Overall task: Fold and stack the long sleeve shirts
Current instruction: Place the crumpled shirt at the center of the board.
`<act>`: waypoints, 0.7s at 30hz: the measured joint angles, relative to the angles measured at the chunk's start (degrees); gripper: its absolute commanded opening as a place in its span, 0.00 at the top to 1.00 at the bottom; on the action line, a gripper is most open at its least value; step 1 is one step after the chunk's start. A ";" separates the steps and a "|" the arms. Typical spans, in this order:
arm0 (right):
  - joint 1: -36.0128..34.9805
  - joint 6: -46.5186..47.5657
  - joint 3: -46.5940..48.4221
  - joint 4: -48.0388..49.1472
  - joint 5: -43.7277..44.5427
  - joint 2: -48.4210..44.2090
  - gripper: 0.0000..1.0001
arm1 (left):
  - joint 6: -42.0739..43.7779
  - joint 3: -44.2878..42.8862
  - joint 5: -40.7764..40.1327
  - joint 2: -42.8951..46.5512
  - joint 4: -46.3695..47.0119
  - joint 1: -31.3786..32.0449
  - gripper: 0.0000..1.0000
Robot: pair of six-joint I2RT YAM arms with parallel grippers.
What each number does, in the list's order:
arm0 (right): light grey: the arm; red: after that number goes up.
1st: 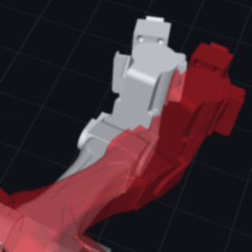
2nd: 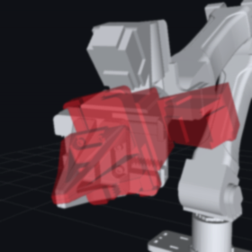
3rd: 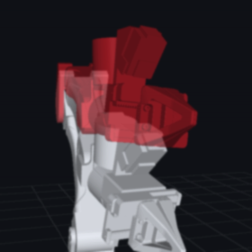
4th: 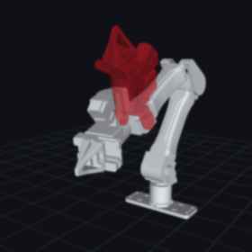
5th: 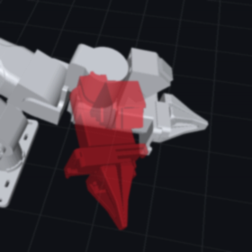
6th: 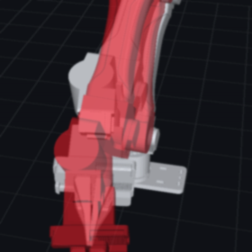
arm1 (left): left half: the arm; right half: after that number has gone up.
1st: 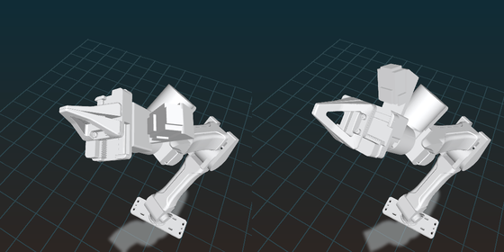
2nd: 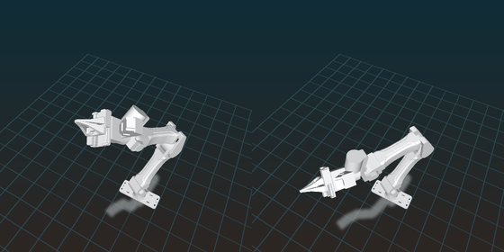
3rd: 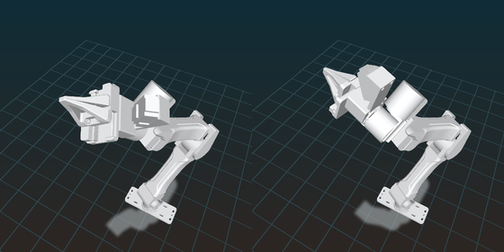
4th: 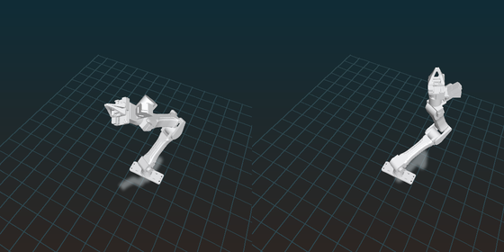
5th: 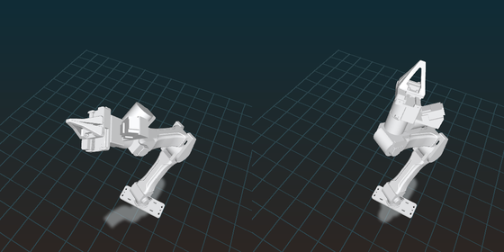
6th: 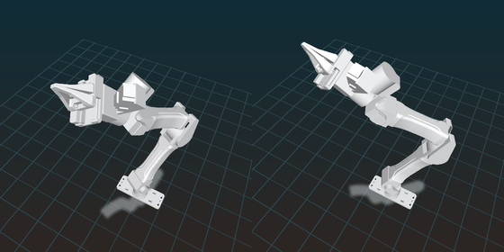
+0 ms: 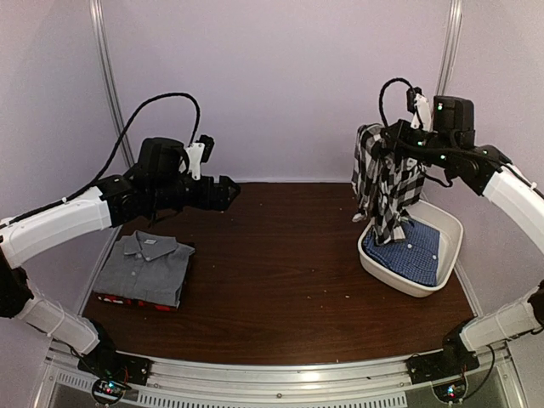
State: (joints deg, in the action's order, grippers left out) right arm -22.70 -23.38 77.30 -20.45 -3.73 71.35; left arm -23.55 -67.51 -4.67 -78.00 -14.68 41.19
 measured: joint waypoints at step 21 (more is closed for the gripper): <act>-21.09 -0.15 25.94 2.62 -12.61 22.34 1.00 | -1.05 2.14 -1.40 3.63 -0.94 0.00 0.02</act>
State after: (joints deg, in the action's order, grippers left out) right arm -43.79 -23.53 103.24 -17.82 -16.34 93.69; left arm -24.60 -65.36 -6.07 -74.37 -15.62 41.19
